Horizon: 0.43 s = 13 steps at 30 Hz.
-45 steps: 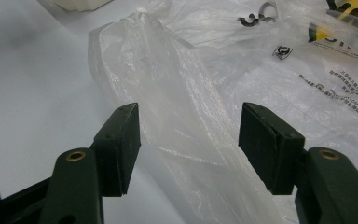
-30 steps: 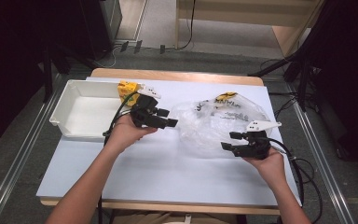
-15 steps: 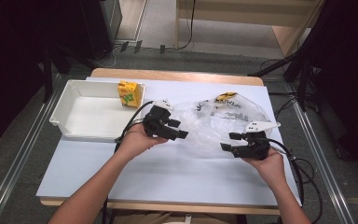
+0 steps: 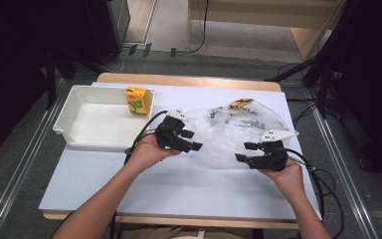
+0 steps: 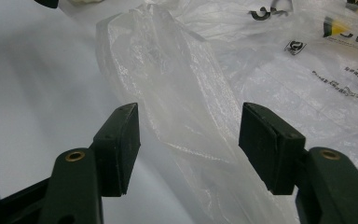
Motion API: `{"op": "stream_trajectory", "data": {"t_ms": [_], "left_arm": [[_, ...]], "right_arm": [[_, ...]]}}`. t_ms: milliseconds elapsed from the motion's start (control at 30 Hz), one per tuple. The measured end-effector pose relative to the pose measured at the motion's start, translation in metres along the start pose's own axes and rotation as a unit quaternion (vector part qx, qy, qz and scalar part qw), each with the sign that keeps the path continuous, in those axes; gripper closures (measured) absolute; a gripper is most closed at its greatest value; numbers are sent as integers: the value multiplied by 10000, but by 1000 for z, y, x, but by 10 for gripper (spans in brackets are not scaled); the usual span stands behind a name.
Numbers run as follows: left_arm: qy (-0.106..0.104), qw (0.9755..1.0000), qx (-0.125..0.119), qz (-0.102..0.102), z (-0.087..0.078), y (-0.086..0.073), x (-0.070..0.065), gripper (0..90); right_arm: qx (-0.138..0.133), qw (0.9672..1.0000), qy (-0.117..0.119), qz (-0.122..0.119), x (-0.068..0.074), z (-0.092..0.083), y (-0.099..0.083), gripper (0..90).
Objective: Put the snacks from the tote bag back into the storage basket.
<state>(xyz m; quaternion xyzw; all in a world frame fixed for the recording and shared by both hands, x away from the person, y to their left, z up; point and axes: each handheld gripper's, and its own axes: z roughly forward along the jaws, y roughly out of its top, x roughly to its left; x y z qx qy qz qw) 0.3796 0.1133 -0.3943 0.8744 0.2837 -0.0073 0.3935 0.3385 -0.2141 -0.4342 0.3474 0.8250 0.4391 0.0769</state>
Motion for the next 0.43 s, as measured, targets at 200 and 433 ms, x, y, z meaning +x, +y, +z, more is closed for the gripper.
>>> {"op": "stream_trajectory", "data": {"t_ms": [200,433], "left_arm": [[-11,10000,38,22,2,-1,1,402],[-37,9997,3,221,0,-2,-2,389]], "right_arm": [[7,10000,0,0,0,0,0,396],[0,10000,-7,-37,0,0,0,396]]}}
